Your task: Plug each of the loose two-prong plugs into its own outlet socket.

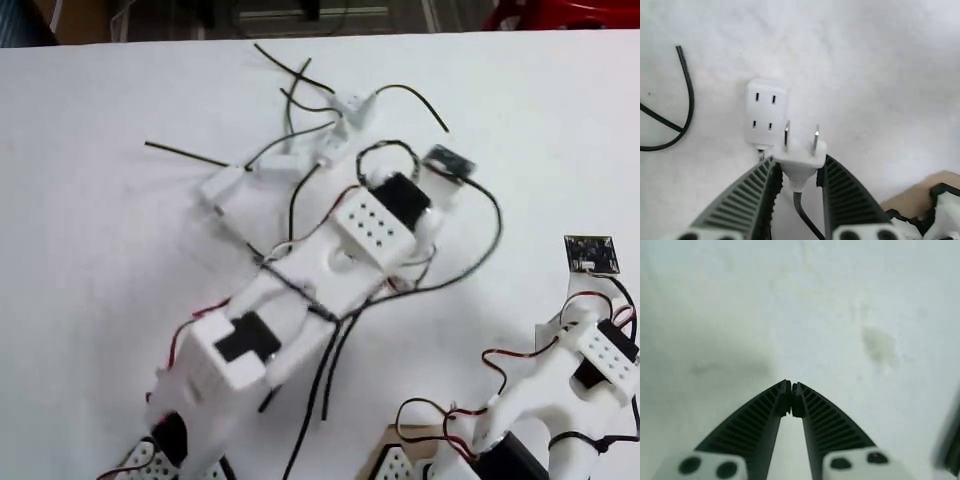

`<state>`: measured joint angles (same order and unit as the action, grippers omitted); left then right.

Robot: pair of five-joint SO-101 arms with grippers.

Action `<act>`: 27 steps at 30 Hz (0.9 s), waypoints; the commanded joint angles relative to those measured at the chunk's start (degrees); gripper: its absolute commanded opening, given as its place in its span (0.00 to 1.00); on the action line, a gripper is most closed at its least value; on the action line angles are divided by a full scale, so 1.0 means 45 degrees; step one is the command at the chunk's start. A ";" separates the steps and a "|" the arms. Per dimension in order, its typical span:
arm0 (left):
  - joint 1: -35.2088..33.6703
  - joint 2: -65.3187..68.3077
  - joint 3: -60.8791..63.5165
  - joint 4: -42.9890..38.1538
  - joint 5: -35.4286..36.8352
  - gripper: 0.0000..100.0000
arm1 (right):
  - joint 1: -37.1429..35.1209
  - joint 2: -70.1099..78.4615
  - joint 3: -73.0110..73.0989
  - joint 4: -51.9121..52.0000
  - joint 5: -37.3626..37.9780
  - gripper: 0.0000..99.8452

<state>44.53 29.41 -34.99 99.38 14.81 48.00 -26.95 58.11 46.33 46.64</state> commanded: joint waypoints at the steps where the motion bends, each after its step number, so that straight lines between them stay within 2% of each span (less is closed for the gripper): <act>1: 0.0264 -0.1534 -0.0371 -0.0371 0.0117 0.03 | -0.0029 -0.0186 -0.0117 -0.0010 0.0117 0.02; 4: 0.0147 -0.1983 -0.0449 -0.0684 0.0215 0.02 | 0.0049 -0.0186 -0.0117 -0.0596 0.0117 0.02; 10: 0.0264 -0.3585 -0.0352 -0.1778 0.2032 0.02 | 0.0088 -0.0186 -0.0078 -0.1123 0.0098 0.02; 18: 0.0264 -0.5675 -0.0352 -0.1094 0.2227 0.02 | 0.0049 -0.0166 -0.0039 -0.1143 0.0059 0.02; 22: 0.0400 -0.6945 -0.0274 -0.0410 0.2969 0.02 | -0.0029 -0.0166 0.0430 -0.1182 0.0078 0.02; 27: 0.0420 -0.8918 0.1973 -0.0938 0.2969 0.02 | 0.0029 -0.0186 0.0508 -0.1182 0.0078 0.02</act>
<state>46.20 -3.65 -31.03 96.92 27.56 48.00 -26.95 60.66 41.93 46.64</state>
